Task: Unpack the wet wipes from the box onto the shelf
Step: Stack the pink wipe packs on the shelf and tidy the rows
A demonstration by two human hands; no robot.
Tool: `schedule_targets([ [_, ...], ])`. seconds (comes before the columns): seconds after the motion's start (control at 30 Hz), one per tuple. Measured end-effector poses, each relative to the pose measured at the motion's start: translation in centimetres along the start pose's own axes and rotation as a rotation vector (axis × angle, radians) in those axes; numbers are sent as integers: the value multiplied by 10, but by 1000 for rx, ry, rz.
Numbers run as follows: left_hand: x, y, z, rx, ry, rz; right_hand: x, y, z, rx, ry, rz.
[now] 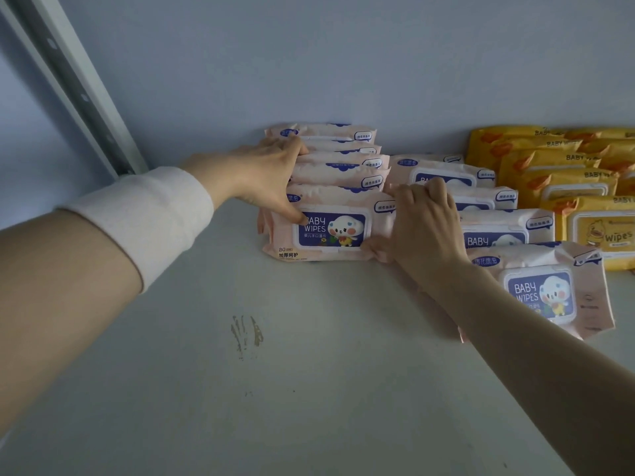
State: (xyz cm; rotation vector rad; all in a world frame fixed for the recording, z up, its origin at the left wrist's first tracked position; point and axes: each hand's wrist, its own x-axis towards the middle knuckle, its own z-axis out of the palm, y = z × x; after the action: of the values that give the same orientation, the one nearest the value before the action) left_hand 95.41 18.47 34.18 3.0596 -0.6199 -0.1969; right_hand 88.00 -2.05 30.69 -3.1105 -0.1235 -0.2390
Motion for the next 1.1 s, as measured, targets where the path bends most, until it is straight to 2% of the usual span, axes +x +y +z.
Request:
schedule_targets([
  [0.23,2,0,-5,37,-29,-17,7,-6,14,-38,79,62],
  [0.47,-6,11,-9,46,-113,-49,1,0,-4,-1,1,-2],
  [0.6,-10,43,-28,177,-88,24,-3,36,-34,-4,-2,-28],
  [0.7,-3,83,-47,316,-9,123,2,76,-59,-135,14,-49],
  [0.77,7,109,-54,404,-15,147,2,100,-71,-258,-4,-76],
  [0.93,32,165,-57,517,-73,100,-6,159,-83,-590,-92,-204],
  [1.1,57,198,-42,537,-134,-2,-12,205,-76,-660,-164,-228],
])
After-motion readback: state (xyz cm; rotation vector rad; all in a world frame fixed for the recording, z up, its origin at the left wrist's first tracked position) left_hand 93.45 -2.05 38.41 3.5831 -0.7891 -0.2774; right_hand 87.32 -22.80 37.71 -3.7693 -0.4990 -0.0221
